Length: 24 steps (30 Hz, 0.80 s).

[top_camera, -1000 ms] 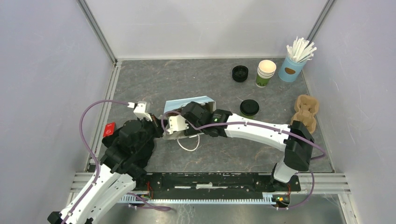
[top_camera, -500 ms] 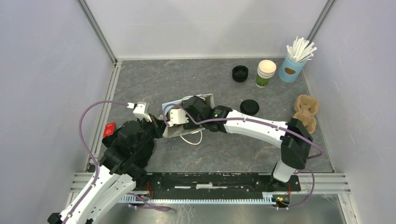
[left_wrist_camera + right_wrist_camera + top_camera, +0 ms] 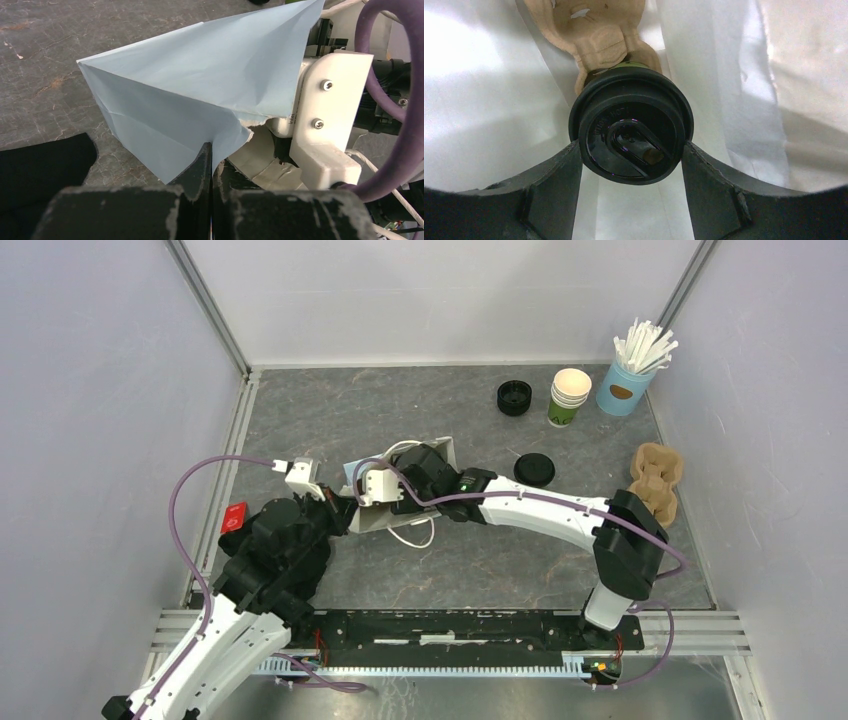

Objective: Pack the takeout coffee

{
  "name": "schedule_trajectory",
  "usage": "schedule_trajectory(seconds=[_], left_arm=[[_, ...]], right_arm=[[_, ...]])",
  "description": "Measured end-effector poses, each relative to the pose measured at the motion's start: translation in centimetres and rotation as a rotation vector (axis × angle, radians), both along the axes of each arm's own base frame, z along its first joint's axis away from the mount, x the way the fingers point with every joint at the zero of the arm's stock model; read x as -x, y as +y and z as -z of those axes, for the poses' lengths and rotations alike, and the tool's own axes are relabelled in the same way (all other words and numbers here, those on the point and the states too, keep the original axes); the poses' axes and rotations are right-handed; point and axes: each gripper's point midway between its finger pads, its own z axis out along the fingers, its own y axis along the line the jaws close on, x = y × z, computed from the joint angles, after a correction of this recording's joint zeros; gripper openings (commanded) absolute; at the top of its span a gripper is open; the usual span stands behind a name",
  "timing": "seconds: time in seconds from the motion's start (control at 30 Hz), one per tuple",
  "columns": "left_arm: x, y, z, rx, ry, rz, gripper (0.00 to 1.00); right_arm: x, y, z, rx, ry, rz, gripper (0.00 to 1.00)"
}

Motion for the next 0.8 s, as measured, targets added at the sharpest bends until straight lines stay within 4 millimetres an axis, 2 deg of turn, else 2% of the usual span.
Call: schedule_trajectory(seconds=[0.2,0.43,0.53,0.8], left_arm=[[-0.4,0.0,0.0,-0.008,0.007,-0.012,0.02],[-0.9,0.0,-0.7,-0.046,0.063,-0.028,0.02],[-0.9,-0.1,-1.6,-0.049,0.095,-0.033,0.02],[-1.7,-1.0,-4.9,-0.037,0.205,-0.052,0.02]], right_arm=[[-0.6,0.5,0.6,-0.004,0.016,-0.002,0.14],[0.0,0.6,0.9,-0.023,0.100,0.026,0.15],[0.3,0.5,1.0,-0.052,0.143,0.063,0.15],[2.3,0.2,-0.1,-0.101,0.316,0.172,0.15]])
